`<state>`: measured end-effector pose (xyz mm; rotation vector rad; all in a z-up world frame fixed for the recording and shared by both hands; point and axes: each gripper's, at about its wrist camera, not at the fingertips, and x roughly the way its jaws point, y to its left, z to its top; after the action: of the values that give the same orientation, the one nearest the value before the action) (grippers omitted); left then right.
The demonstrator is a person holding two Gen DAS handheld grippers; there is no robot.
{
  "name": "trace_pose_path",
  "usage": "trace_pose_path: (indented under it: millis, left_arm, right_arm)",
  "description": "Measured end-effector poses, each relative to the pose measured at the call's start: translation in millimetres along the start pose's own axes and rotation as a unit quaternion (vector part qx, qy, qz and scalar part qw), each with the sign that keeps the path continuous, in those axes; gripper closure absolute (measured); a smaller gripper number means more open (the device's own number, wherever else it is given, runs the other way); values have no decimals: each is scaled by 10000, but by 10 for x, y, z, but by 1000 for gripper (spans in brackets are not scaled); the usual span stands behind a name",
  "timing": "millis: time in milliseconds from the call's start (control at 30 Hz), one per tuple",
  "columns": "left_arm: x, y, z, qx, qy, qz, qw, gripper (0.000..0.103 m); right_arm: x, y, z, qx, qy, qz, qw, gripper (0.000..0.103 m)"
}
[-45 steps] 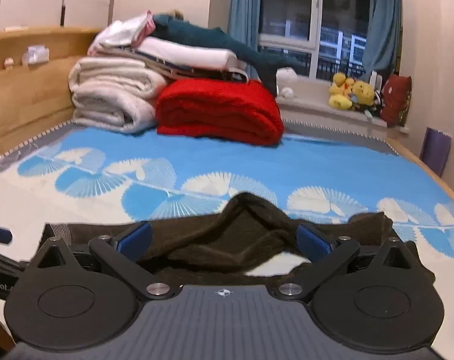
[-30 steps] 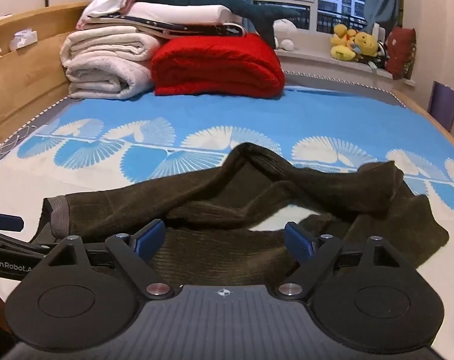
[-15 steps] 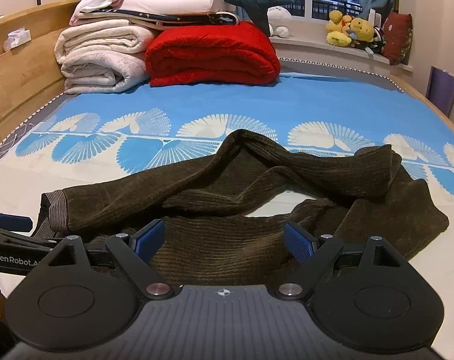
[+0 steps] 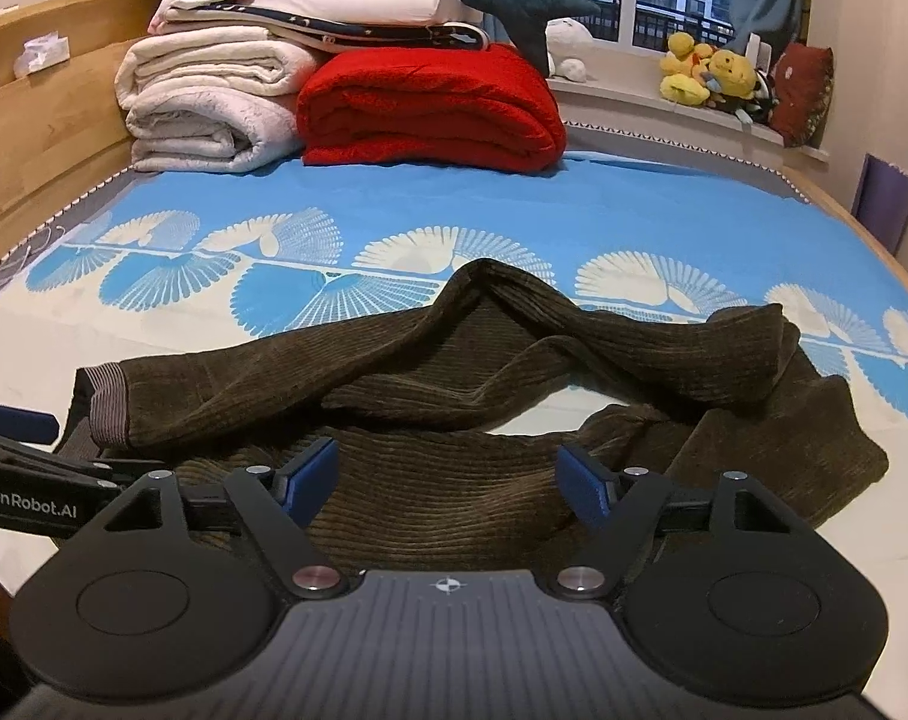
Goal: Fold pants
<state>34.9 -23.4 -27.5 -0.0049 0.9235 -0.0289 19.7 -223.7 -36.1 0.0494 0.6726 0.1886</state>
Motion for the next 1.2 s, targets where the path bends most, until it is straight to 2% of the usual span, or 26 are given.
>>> trace_pose_path:
  millis: [867,1000,1067,1100,1133,1167,1200]
  left_arm:
    - [-32,-11,10,4,-60,27,10000,2]
    - [-41,-4,8,-2,-75,7,10000,4]
    - [-58,-8,8,55,-114,-27,9999,11]
    - [-74,-15,12,101,-149,-42,9998,26]
    - [-93,-18,22,183,-179,-71,9996,44]
    - [-112,-17,35,262,-195,-125,9994,51]
    - [-128,-13,53,323,-204,-202,9991,64]
  right_arm:
    - [3,-18,-22,116,-10,59,9999,24]
    - [-6,-12,-34,92,-47,35,9999,29]
    - [-17,-20,-28,111,-75,41,9999,37]
    - [-33,-31,-14,137,-119,47,9998,45]
    - [-55,-53,-1,175,-192,44,9997,48]
    - [-82,-81,25,199,-289,39,9994,51]
    - [-117,-125,62,224,-407,9,9989,55]
